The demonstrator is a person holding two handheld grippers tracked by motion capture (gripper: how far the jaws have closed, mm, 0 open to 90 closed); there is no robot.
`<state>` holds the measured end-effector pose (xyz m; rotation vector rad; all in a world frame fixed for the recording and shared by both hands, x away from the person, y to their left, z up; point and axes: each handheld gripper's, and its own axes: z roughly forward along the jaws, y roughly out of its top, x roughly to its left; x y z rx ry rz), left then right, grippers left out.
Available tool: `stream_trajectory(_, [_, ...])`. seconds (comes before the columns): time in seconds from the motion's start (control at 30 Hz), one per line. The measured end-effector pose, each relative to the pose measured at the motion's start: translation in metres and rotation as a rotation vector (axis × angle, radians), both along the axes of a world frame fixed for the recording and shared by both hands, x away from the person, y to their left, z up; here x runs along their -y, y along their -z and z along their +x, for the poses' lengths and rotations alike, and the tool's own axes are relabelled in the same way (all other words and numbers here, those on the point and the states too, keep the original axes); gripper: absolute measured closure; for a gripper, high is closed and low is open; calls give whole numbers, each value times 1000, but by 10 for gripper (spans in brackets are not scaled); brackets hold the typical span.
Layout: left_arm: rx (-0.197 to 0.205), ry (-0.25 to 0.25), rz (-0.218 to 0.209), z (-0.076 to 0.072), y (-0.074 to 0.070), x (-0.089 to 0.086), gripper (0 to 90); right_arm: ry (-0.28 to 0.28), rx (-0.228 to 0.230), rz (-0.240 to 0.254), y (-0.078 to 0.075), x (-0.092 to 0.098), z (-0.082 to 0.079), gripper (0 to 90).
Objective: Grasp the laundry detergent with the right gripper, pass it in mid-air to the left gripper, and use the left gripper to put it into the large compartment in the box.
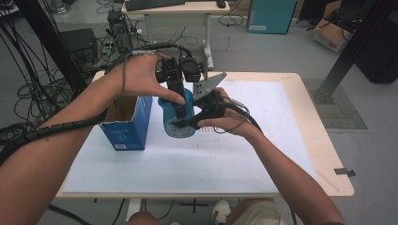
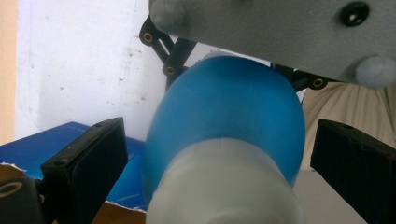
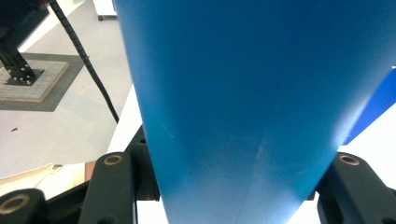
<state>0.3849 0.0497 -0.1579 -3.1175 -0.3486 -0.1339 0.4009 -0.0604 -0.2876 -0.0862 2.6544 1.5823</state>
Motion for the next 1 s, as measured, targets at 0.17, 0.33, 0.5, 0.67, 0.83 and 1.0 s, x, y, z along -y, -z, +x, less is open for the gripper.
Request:
stream_trajectory(0.17, [-9,-2,-3,-1,0,2,44,4,0,-1,0,1,-1,435])
stream_trajectory(0.33, [-9,3,-6,-1,0,3,44,4,-1,-6,0,1,-1,435])
stream_trajectory(0.5, [-6,-4,-22,-2,-2,2,43,-1,9,-4,-1,1,-1,434])
stream_trajectory(0.67, [-5,1,-15,-2,-2,2,44,-2,10,-4,-1,2,-1,434])
stream_trajectory(0.83, [-3,10,-8,-2,-2,2,44,-2,5,-2,-1,1,-1,434])
stream_trajectory(1.0, [-12,0,-7,-2,-2,1,44,-5,9,-3,-1,1,-1,434])
